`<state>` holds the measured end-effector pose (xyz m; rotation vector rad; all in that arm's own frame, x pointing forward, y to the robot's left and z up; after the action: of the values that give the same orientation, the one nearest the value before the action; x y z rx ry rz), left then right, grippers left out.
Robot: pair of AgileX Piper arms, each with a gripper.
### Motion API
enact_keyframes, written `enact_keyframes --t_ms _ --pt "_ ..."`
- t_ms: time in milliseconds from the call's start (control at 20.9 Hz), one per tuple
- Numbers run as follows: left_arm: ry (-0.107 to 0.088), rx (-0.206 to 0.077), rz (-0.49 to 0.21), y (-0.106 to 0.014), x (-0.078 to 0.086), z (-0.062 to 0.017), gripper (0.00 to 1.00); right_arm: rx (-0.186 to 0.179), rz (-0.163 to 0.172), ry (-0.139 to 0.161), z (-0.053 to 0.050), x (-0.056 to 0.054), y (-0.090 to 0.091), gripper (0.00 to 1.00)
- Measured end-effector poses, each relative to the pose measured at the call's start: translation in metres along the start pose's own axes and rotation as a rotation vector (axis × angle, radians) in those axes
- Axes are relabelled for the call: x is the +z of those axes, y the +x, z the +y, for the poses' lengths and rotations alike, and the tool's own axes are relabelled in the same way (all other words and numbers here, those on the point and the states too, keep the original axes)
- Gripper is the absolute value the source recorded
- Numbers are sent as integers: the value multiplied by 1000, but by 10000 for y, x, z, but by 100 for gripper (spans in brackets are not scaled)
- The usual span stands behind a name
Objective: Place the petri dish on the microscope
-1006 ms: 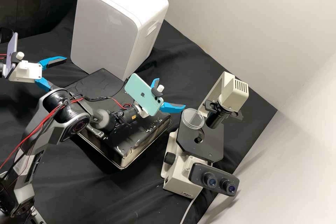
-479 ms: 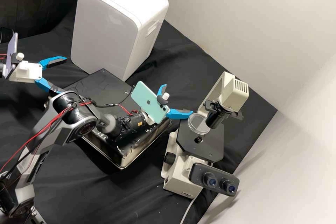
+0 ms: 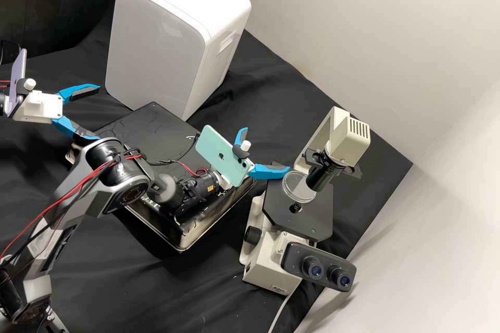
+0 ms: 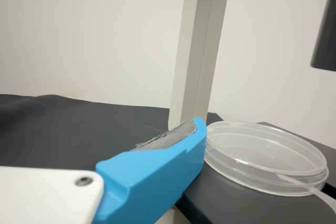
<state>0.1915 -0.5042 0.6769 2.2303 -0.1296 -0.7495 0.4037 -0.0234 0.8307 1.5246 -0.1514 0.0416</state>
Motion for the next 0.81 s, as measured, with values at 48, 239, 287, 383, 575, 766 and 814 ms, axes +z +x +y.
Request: enact_keyframes --t_ms 48,239,287,383,575,766,814 --pt "0 0 0 0 0 0 100 0 0 0 0 0 0 100" --pt "0 0 0 0 0 0 100 0 0 0 0 0 0 100" --pt "0 0 0 0 0 0 100 0 0 0 0 0 0 100" --pt "0 0 0 0 0 0 100 -2 -2 0 -5 4 -5 100" --pt "0 0 0 0 0 0 100 -1 -1 0 -3 3 -5 100" --pt "0 0 0 0 0 0 100 1 0 0 0 0 -1 100" --pt "0 0 0 0 0 0 100 1 3 0 1 -11 7 100"
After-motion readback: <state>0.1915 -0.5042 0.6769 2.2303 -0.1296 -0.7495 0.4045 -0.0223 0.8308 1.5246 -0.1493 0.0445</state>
